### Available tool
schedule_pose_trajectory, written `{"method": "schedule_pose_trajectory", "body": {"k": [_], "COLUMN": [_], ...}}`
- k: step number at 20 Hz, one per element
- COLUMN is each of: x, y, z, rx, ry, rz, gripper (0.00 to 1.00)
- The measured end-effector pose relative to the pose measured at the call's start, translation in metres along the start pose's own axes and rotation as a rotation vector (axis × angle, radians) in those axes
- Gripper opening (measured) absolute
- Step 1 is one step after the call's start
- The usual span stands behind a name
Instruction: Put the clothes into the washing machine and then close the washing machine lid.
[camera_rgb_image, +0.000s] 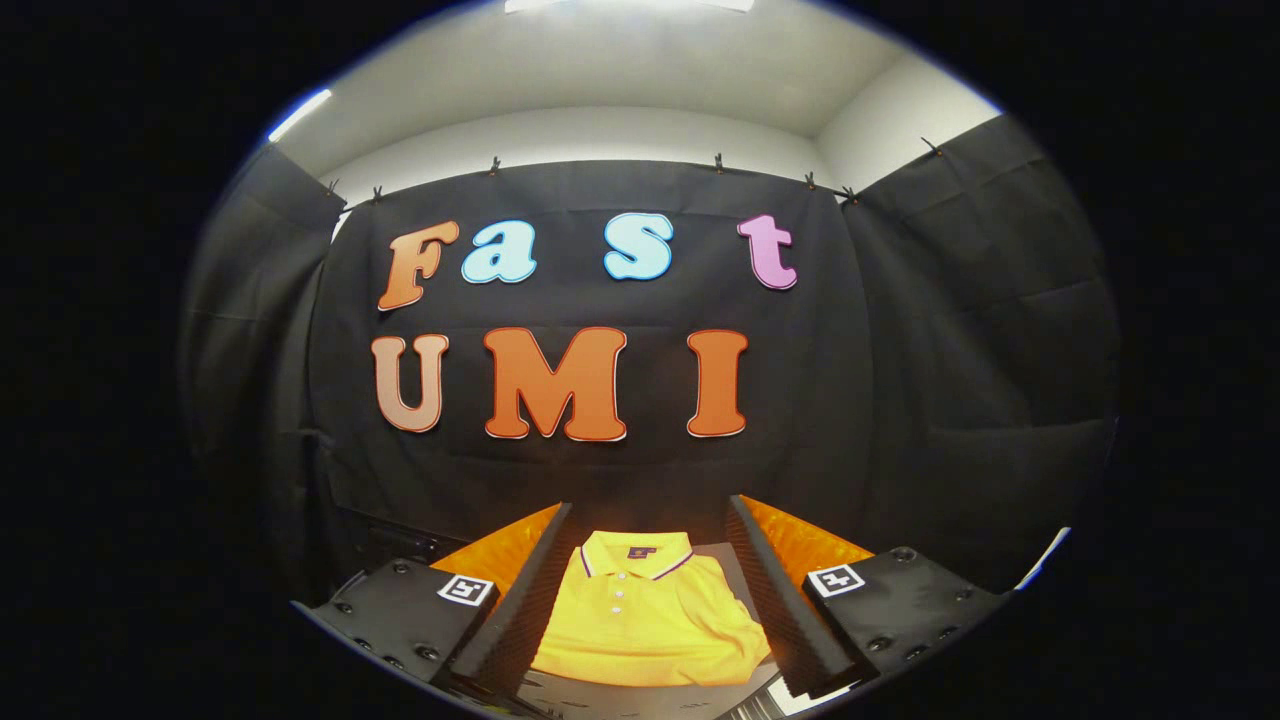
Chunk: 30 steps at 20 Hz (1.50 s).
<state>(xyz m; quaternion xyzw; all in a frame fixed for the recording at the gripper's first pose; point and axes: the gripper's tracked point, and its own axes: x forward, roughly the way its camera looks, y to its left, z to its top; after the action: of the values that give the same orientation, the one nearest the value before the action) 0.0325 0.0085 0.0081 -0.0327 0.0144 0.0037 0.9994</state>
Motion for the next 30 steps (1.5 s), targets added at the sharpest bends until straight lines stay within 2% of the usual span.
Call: {"method": "schedule_pose_trajectory", "body": {"k": [5, 12, 16, 24, 27, 30], "x": [0.051, 0.11, 0.132, 0.15, 0.157, 0.155], "y": [0.011, 0.052, 0.056, 0.052, 0.039, 0.034], "z": [-0.019, -0.068, -0.108, -0.199, -0.223, -0.247], "rx": [-0.116, -0.019, 0.005, 0.008, 0.007, 0.025], "ry": [0.093, 0.248, 0.359, 0.592, 0.636, 0.689], "rz": [-0.02, 0.082, 0.09, 0.05, -0.005, -0.01], "gripper": [1.0, 0.98, 0.98, 0.98, 0.98, 0.98]}}
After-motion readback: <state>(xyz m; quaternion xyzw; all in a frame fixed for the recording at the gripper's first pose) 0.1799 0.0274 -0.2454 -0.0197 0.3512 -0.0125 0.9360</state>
